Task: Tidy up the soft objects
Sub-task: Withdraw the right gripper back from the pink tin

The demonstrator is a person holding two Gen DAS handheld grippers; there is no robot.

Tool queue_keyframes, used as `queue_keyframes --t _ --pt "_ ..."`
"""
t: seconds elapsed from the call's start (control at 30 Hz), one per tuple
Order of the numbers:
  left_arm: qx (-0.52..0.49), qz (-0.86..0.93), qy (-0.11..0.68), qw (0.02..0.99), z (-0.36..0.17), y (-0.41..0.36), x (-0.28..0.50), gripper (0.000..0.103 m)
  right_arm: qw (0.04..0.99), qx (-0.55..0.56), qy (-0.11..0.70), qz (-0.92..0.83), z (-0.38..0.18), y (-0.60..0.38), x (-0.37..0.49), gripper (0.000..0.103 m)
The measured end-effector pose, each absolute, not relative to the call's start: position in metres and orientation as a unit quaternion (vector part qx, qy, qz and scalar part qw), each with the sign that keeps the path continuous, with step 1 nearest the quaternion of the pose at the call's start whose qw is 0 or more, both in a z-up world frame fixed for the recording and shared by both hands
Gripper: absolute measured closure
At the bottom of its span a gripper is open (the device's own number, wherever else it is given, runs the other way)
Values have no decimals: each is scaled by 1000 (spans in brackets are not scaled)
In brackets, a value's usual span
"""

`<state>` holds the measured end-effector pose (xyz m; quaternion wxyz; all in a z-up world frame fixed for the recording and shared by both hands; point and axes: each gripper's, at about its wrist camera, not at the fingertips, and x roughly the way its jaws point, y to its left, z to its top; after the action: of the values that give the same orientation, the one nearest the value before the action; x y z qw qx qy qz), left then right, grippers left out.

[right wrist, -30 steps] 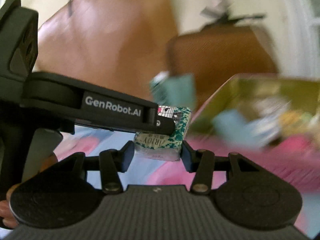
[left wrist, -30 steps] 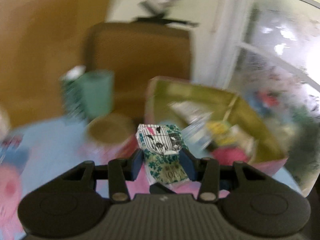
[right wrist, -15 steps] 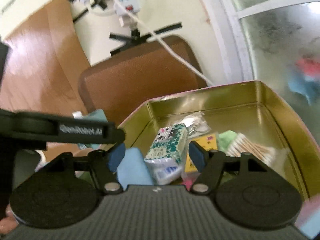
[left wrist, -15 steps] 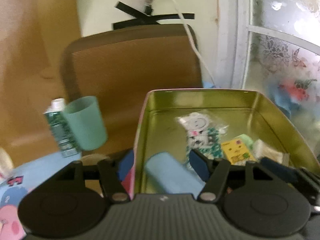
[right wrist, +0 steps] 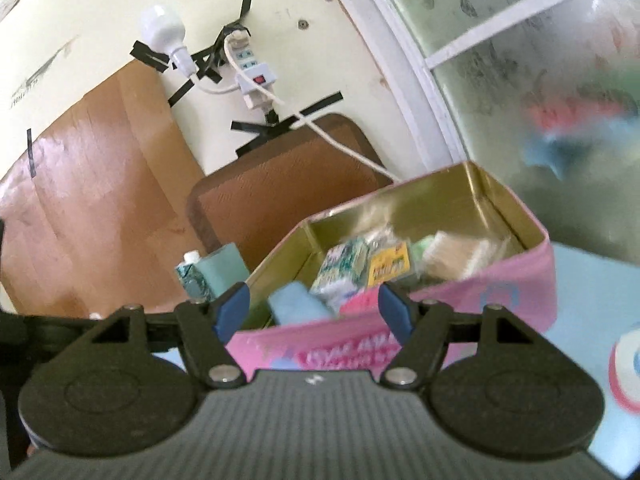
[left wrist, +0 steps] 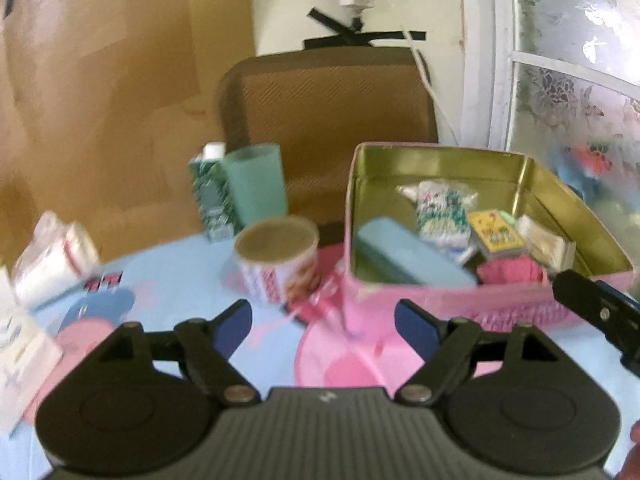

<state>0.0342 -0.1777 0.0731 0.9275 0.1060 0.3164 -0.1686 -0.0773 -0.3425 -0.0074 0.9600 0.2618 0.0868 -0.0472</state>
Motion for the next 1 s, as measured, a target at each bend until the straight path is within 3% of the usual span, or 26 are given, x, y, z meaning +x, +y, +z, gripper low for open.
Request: queue_keyframes --t 0.07,0.23,0.63,0.77,1.0 --pt "101 -163 320 928 71 -166 26 9 961 258 92 -42 -8 -334 -81 30" --pt "93 -152 316 932 69 -144 10 1 962 253 97 -27 -6 -316 -91 30" --pt "85 -158 327 928 59 -125 -11 0 968 234 88 -19 6 -290 -110 29" --pt "84 -157 329 927 59 -120 -13 0 969 230 85 -19 8 -284 -110 22" --pt "98 -139 315 934 62 -115 -17 0 971 221 87 -16 9 -276 -108 21"
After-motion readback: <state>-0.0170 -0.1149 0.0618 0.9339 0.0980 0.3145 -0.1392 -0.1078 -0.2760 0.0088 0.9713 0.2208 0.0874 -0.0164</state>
